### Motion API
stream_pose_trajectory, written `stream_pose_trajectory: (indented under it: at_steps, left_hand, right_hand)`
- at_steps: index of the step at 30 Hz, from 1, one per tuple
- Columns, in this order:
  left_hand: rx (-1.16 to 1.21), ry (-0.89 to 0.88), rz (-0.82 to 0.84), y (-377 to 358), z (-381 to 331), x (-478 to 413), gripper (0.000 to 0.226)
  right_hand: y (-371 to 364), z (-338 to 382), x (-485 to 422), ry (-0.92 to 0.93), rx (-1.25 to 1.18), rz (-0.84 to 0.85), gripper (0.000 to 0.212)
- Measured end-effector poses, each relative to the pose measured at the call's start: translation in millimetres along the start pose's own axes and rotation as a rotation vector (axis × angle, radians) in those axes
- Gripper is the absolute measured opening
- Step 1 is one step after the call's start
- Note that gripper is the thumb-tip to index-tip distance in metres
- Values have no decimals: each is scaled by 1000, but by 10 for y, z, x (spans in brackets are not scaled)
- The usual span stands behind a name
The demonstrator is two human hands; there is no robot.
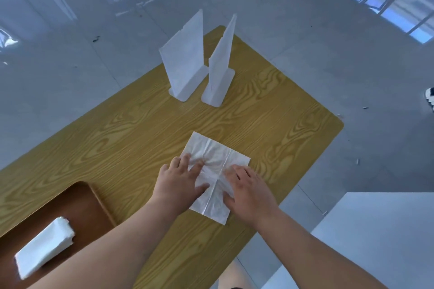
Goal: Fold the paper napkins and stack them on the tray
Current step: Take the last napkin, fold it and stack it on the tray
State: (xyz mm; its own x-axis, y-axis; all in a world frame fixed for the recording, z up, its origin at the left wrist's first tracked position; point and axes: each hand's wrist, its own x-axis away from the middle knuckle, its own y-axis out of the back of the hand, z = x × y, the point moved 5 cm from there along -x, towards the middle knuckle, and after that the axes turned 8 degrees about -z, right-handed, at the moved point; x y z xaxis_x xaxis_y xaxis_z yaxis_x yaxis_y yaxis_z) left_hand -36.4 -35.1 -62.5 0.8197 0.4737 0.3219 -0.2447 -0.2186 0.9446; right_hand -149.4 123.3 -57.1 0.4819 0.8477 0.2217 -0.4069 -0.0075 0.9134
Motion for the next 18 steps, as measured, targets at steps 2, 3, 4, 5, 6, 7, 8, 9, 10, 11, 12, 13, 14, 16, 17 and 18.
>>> stream_pose_trajectory:
  at_steps: [2, 3, 4, 5, 6, 7, 8, 9, 10, 11, 12, 13, 14, 16, 17, 18]
  left_hand:
    - [70, 10, -44, 41, 78, -14, 70]
    - [97, 10, -67, 58, 127, -24, 64]
    - [102, 0, -83, 66, 174, -32, 59]
    - [95, -16, -89, 68, 216, -36, 56]
    - [83, -36, -90, 64, 250, -38, 53]
    - [72, -53, -93, 59, 281, -37, 50]
    - [66, -67, -99, 55, 303, -37, 44]
    - [67, -77, -106, 56, 320, -33, 38]
    - [67, -87, -110, 60, 330, -30, 32]
    - [56, -102, -113, 63, 330, -24, 27]
    - [40, -119, -116, 68, 328, -11, 24]
    - [30, -131, -121, 72, 328, 3, 23]
    - [36, -135, -131, 83, 339, 24, 23]
    - [108, -109, -163, 146, 391, 63, 23]
    - [175, -86, -184, 209, 434, 94, 22]
    - [252, -59, -201, 282, 479, 129, 19]
  right_hand:
    - [5, 16, -42, 11, 1, -8, 56]
    - [11, 18, -61, 15, 6, -8, 54]
    - [19, 13, -79, 19, 18, -9, 53]
    - [31, 6, -94, 24, 38, -13, 49]
    - [45, -5, -103, 27, 61, -22, 45]
    - [59, -9, -114, 31, 83, -33, 38]
    - [69, -15, -122, 35, 103, -43, 31]
    - [75, -14, -130, 38, 125, -47, 24]
    - [82, -7, -137, 43, 144, -49, 18]
    - [88, 2, -145, 48, 157, -49, 16]
    - [96, 14, -154, 52, 165, -51, 15]
    - [110, 29, -163, 54, 167, -54, 16]
    - [131, 47, -171, 55, 161, -59, 17]
    - [215, 88, -184, 50, 118, -84, 12]
    - [280, 121, -185, 44, 84, -102, 7]
    - [342, 155, -183, 30, 37, -115, 5]
